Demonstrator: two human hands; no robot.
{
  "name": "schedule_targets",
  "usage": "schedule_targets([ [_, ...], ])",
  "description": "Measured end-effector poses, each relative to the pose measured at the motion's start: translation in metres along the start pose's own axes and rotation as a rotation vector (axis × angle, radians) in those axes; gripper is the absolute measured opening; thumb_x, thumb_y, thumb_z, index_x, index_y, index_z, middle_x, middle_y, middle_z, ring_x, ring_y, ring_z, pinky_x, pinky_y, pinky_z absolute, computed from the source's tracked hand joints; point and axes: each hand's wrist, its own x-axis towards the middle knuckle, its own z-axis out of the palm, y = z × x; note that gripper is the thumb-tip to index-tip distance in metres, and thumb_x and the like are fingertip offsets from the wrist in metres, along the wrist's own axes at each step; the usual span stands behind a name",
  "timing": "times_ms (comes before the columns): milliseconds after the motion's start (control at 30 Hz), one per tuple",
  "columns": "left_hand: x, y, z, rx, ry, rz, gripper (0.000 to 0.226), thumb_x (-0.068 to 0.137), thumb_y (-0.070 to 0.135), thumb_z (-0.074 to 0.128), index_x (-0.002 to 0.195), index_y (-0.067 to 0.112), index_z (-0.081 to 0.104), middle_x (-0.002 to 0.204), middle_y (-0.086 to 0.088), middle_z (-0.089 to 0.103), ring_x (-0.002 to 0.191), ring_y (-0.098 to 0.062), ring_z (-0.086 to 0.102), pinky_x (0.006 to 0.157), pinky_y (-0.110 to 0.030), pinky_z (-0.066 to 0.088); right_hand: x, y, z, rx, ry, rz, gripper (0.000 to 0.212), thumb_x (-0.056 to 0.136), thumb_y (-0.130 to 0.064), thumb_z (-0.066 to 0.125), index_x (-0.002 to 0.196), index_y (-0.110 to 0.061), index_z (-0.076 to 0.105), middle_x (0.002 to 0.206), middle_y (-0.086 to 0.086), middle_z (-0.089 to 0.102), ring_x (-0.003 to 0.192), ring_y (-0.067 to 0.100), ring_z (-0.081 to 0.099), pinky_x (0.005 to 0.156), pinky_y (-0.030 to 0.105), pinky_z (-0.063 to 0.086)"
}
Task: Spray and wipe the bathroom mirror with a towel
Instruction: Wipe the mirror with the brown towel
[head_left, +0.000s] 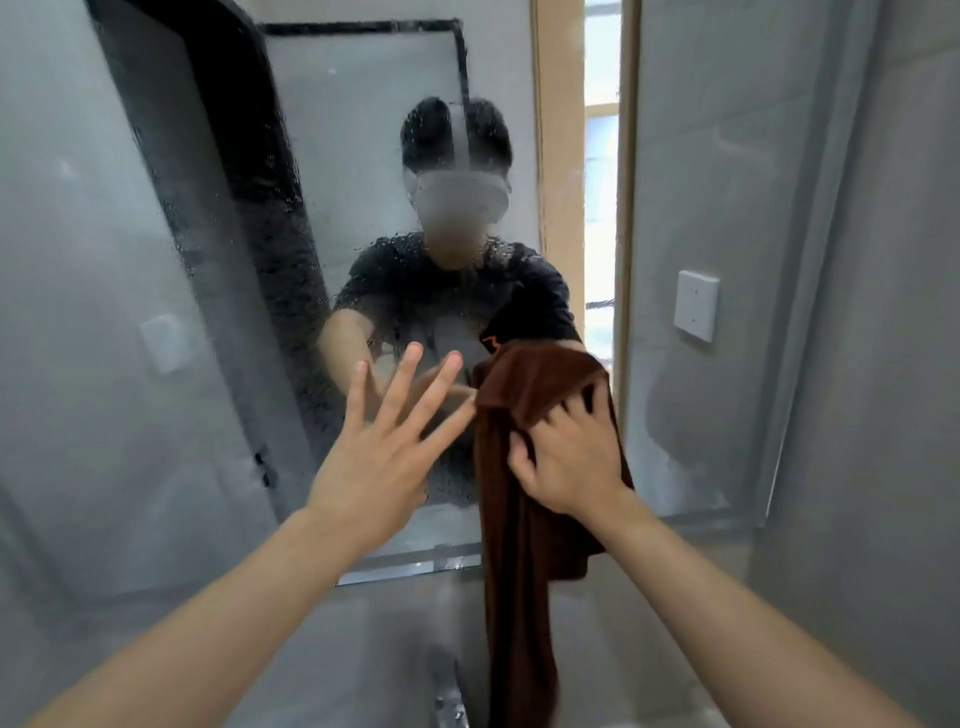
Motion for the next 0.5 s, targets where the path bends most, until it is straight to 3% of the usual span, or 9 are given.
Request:
schedule_targets([
  [100, -0.001, -0.009, -0.008, -0.059, 0.094, -0.063, 0.123, 0.063, 0.046, 0.086, 0.160, 0.021, 0.016, 0.169, -0.015, -0.003, 0.154, -0.042, -0.003, 0.118, -0.069, 0.016, 0.055, 0.009, -0.020, -0.023, 0.059, 0.225, 0.059, 0.085, -0.034, 0.054, 0.140, -0.015, 0.058, 0.141, 0.021, 0.059, 0.133, 0.040, 0.040, 0.119, 0.062, 0.013],
  [167, 0.004, -0.018, -0.016, -0.093, 0.121, -0.167, 0.125, 0.062, 0.046, 0.087, 0.161, 0.024, 0.014, 0.169, -0.016, -0.005, 0.153, -0.046, -0.006, 0.118, -0.071, 0.013, 0.101, 0.005, -0.034, -0.005, 0.120, 0.256, 0.059, 0.088, -0.033, 0.052, 0.145, -0.019, 0.053, 0.147, 0.021, 0.054, 0.137, 0.044, 0.041, 0.121, 0.063, 0.009],
  [233, 0.012, -0.027, -0.022, -0.124, 0.087, -0.281, 0.135, 0.055, 0.054, 0.090, 0.161, 0.028, 0.010, 0.169, -0.015, -0.010, 0.152, -0.049, -0.009, 0.116, -0.074, 0.009, 0.137, -0.006, -0.042, -0.009, 0.186, 0.242, 0.059, 0.090, -0.032, 0.052, 0.147, -0.020, 0.051, 0.148, 0.022, 0.053, 0.137, 0.044, 0.042, 0.121, 0.064, 0.009],
  [333, 0.018, -0.032, -0.024, -0.152, 0.016, -0.346, 0.143, 0.047, 0.061, 0.090, 0.160, 0.028, 0.009, 0.168, -0.017, -0.013, 0.151, -0.050, -0.012, 0.113, -0.078, 0.012, 0.153, -0.035, -0.041, -0.031, 0.151, 0.214, 0.061, 0.091, -0.035, 0.047, 0.151, -0.023, 0.045, 0.153, 0.021, 0.048, 0.141, 0.044, 0.039, 0.121, 0.064, 0.007],
  [500, 0.005, -0.037, -0.018, -0.179, 0.072, -0.288, 0.115, 0.057, 0.055, 0.087, 0.147, 0.016, 0.027, 0.169, -0.015, -0.001, 0.154, -0.043, -0.004, 0.115, -0.071, 0.018, 0.100, -0.051, -0.028, 0.019, -0.023, -0.068, 0.059, 0.090, -0.036, 0.053, 0.148, -0.026, 0.051, 0.150, 0.012, 0.054, 0.139, 0.037, 0.042, 0.121, 0.061, 0.011],
])
